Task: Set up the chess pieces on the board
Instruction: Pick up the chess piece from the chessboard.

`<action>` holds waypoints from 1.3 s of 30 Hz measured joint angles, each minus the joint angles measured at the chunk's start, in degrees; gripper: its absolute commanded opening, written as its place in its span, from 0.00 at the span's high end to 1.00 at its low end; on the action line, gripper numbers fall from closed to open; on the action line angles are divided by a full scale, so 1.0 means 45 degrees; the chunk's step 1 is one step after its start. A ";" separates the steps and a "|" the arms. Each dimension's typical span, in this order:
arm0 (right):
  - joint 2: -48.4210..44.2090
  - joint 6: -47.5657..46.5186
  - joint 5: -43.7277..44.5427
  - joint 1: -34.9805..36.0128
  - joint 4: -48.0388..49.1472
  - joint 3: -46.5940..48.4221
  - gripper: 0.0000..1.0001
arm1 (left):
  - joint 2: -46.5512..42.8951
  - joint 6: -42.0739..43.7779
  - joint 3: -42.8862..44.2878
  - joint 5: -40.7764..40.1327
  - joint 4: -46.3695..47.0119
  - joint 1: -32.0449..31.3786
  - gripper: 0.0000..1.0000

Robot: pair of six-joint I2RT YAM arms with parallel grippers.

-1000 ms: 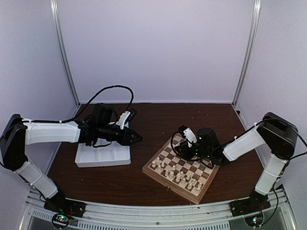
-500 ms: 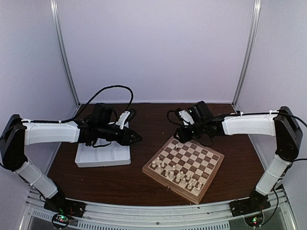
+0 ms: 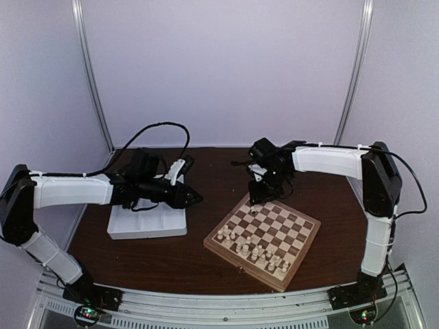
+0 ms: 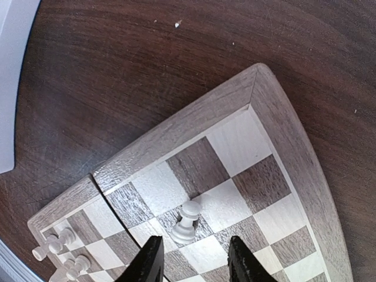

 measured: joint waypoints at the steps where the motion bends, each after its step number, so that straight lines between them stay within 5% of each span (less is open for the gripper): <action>1: 0.0316 0.0024 0.0000 0.0000 -0.0389 0.0379 0.62 | -0.0034 0.0005 0.0000 0.0000 0.0005 0.0000 0.70; 30: 0.2759 0.0151 -0.0461 -0.0073 -0.2735 0.3109 0.69 | -0.0495 0.0277 -0.0738 -0.0233 0.0136 0.0000 0.69; 39: 0.2924 0.0189 -0.0690 -0.0112 -0.2817 0.3201 0.86 | -0.0510 0.0291 -0.0840 -0.0330 0.0160 0.0000 0.68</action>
